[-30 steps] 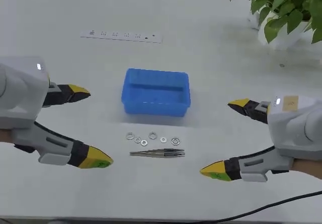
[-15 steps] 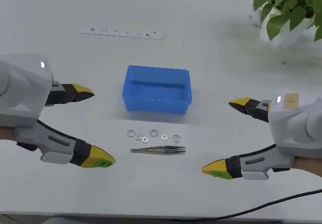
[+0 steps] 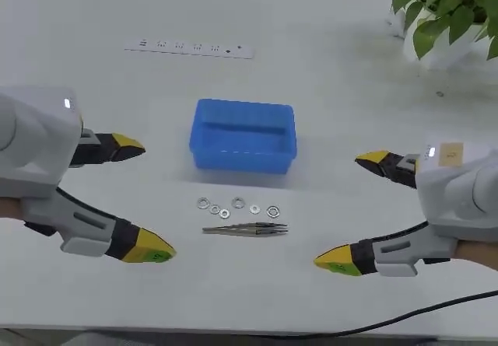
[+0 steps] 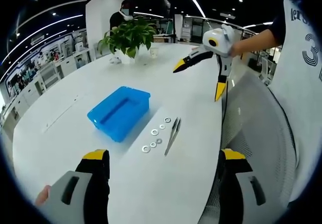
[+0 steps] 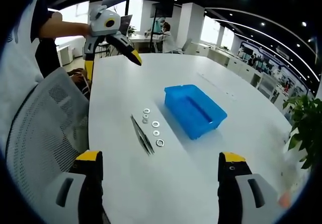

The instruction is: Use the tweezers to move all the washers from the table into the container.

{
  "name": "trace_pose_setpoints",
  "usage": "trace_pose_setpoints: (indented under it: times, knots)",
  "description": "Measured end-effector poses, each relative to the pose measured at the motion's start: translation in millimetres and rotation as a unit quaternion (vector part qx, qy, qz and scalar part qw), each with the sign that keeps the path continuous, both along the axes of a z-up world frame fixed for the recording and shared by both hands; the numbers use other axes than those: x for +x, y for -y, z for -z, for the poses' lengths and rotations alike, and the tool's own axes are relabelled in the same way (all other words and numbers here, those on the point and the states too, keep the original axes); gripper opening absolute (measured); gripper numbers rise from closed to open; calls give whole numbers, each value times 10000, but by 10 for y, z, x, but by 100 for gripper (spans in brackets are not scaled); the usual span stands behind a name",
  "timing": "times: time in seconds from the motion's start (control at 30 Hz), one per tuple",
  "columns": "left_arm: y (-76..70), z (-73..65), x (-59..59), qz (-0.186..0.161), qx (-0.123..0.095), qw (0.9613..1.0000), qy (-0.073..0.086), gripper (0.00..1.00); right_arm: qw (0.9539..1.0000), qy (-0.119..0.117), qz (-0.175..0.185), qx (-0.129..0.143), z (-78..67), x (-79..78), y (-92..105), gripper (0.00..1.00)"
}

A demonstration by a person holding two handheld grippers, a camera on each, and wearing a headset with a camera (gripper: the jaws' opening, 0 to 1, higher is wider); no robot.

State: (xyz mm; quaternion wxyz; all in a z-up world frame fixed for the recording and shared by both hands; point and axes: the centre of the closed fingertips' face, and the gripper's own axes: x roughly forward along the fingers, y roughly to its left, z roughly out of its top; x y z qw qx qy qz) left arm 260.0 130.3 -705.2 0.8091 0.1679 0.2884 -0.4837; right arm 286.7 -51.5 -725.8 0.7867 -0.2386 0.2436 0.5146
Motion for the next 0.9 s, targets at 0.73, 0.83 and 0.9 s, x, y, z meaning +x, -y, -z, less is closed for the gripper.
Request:
trace_pose_setpoints:
  times: [0.73, 0.83, 0.9]
  knots:
    - [-44, 1, 136, -118, -122, 9998, 94, 94, 9998, 20, -198, 52, -18, 102, -121, 88]
    - [-31, 24, 148, -98, -92, 9999, 75, 94, 9997, 15, -251, 76, -24, 116, -172, 87]
    - [-21, 51, 149, -56, -58, 10000, 35, 93, 9995, 14, -307, 60, -12, 123, -198, 87]
